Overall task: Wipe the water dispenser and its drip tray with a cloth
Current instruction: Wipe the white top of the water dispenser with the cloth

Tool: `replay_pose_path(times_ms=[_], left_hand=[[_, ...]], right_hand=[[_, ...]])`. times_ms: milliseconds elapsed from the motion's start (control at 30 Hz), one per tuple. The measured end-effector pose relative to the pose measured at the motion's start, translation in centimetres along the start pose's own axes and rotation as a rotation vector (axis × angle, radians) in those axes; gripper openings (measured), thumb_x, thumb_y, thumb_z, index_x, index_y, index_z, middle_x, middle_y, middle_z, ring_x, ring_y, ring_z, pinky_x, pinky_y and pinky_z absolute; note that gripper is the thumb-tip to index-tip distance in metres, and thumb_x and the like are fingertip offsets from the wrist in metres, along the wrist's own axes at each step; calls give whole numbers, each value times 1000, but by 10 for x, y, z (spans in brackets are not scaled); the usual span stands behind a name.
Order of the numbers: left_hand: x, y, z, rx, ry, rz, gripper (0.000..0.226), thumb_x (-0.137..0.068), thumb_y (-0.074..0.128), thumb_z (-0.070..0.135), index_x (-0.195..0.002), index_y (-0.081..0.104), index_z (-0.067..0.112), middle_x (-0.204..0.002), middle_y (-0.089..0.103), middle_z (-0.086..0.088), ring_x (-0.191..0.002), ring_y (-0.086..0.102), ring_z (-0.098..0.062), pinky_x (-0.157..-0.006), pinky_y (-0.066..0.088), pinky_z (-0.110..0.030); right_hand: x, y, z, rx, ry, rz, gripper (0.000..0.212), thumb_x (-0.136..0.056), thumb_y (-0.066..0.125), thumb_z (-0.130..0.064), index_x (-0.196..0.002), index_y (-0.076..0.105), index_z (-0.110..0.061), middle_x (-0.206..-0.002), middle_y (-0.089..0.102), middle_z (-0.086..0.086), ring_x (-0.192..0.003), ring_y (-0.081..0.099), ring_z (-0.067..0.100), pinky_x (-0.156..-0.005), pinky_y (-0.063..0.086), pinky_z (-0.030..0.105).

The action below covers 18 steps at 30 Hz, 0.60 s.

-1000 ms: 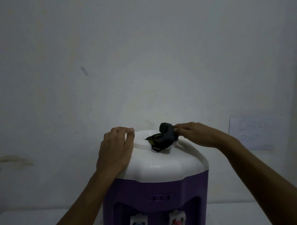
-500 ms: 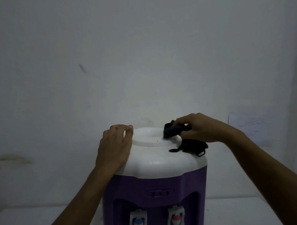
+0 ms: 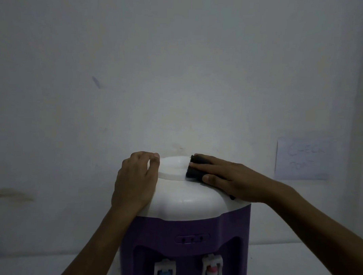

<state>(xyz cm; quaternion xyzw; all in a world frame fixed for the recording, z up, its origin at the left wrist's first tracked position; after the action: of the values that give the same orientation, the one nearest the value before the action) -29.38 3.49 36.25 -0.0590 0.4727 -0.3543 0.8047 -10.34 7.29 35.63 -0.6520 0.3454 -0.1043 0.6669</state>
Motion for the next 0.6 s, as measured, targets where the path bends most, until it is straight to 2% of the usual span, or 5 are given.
replay_pose_path(times_ms=[133, 267, 400, 500, 600], left_hand=[[-1, 0, -5, 39, -3, 14, 42, -97, 23, 32, -121, 56, 19, -128, 52, 2, -116, 43, -15, -91, 29, -22], [-1, -5, -6, 162, -29, 10, 35, -98, 28, 30, -116, 58, 22, -125, 53, 5, -117, 44, -16, -91, 30, -25], [1, -14, -3, 312, -56, 45, 31, -100, 29, 21, -112, 58, 24, -117, 50, 13, -110, 44, -5, -92, 29, -19], [3, -24, -11, 503, -91, 94, 31, -100, 30, 24, -106, 60, 27, -108, 55, 24, -104, 49, 0, -94, 33, -20], [5, -33, -22, 775, -101, 150, 34, -92, 32, 32, -100, 65, 30, -113, 63, 14, -111, 55, -3, -98, 41, -26]], right_hand=[[-19, 8, -50, 131, -129, 12, 43, -99, 31, -48, -142, 27, -49, -154, 10, -28, -138, 22, 0, -108, 31, 31], [-28, 15, -75, 125, -207, 19, 43, -99, 25, -48, -141, 33, -45, -153, 18, -26, -138, 23, -1, -108, 34, 35], [-8, 5, -66, 65, -196, 33, 37, -100, 35, -40, -135, 40, -49, -142, 18, -40, -129, 24, -14, -104, 29, 17], [10, -3, -49, 28, -128, 94, 36, -98, 42, -40, -130, 41, -56, -131, 21, -48, -125, 31, -14, -102, 34, 18], [14, -6, -47, 40, -92, 160, 44, -97, 45, -40, -132, 30, -62, -123, 28, -52, -111, 32, -26, -94, 37, 12]])
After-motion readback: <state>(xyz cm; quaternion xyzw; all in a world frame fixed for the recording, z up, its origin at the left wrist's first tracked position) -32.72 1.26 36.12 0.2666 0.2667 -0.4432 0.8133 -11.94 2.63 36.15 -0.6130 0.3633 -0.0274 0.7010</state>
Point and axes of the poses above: each hand's wrist, its own x-axis away from the middle knuckle, its own y-axis out of the palm, z = x × y, the point moved 10 cm from there along -x, towards the middle knuckle
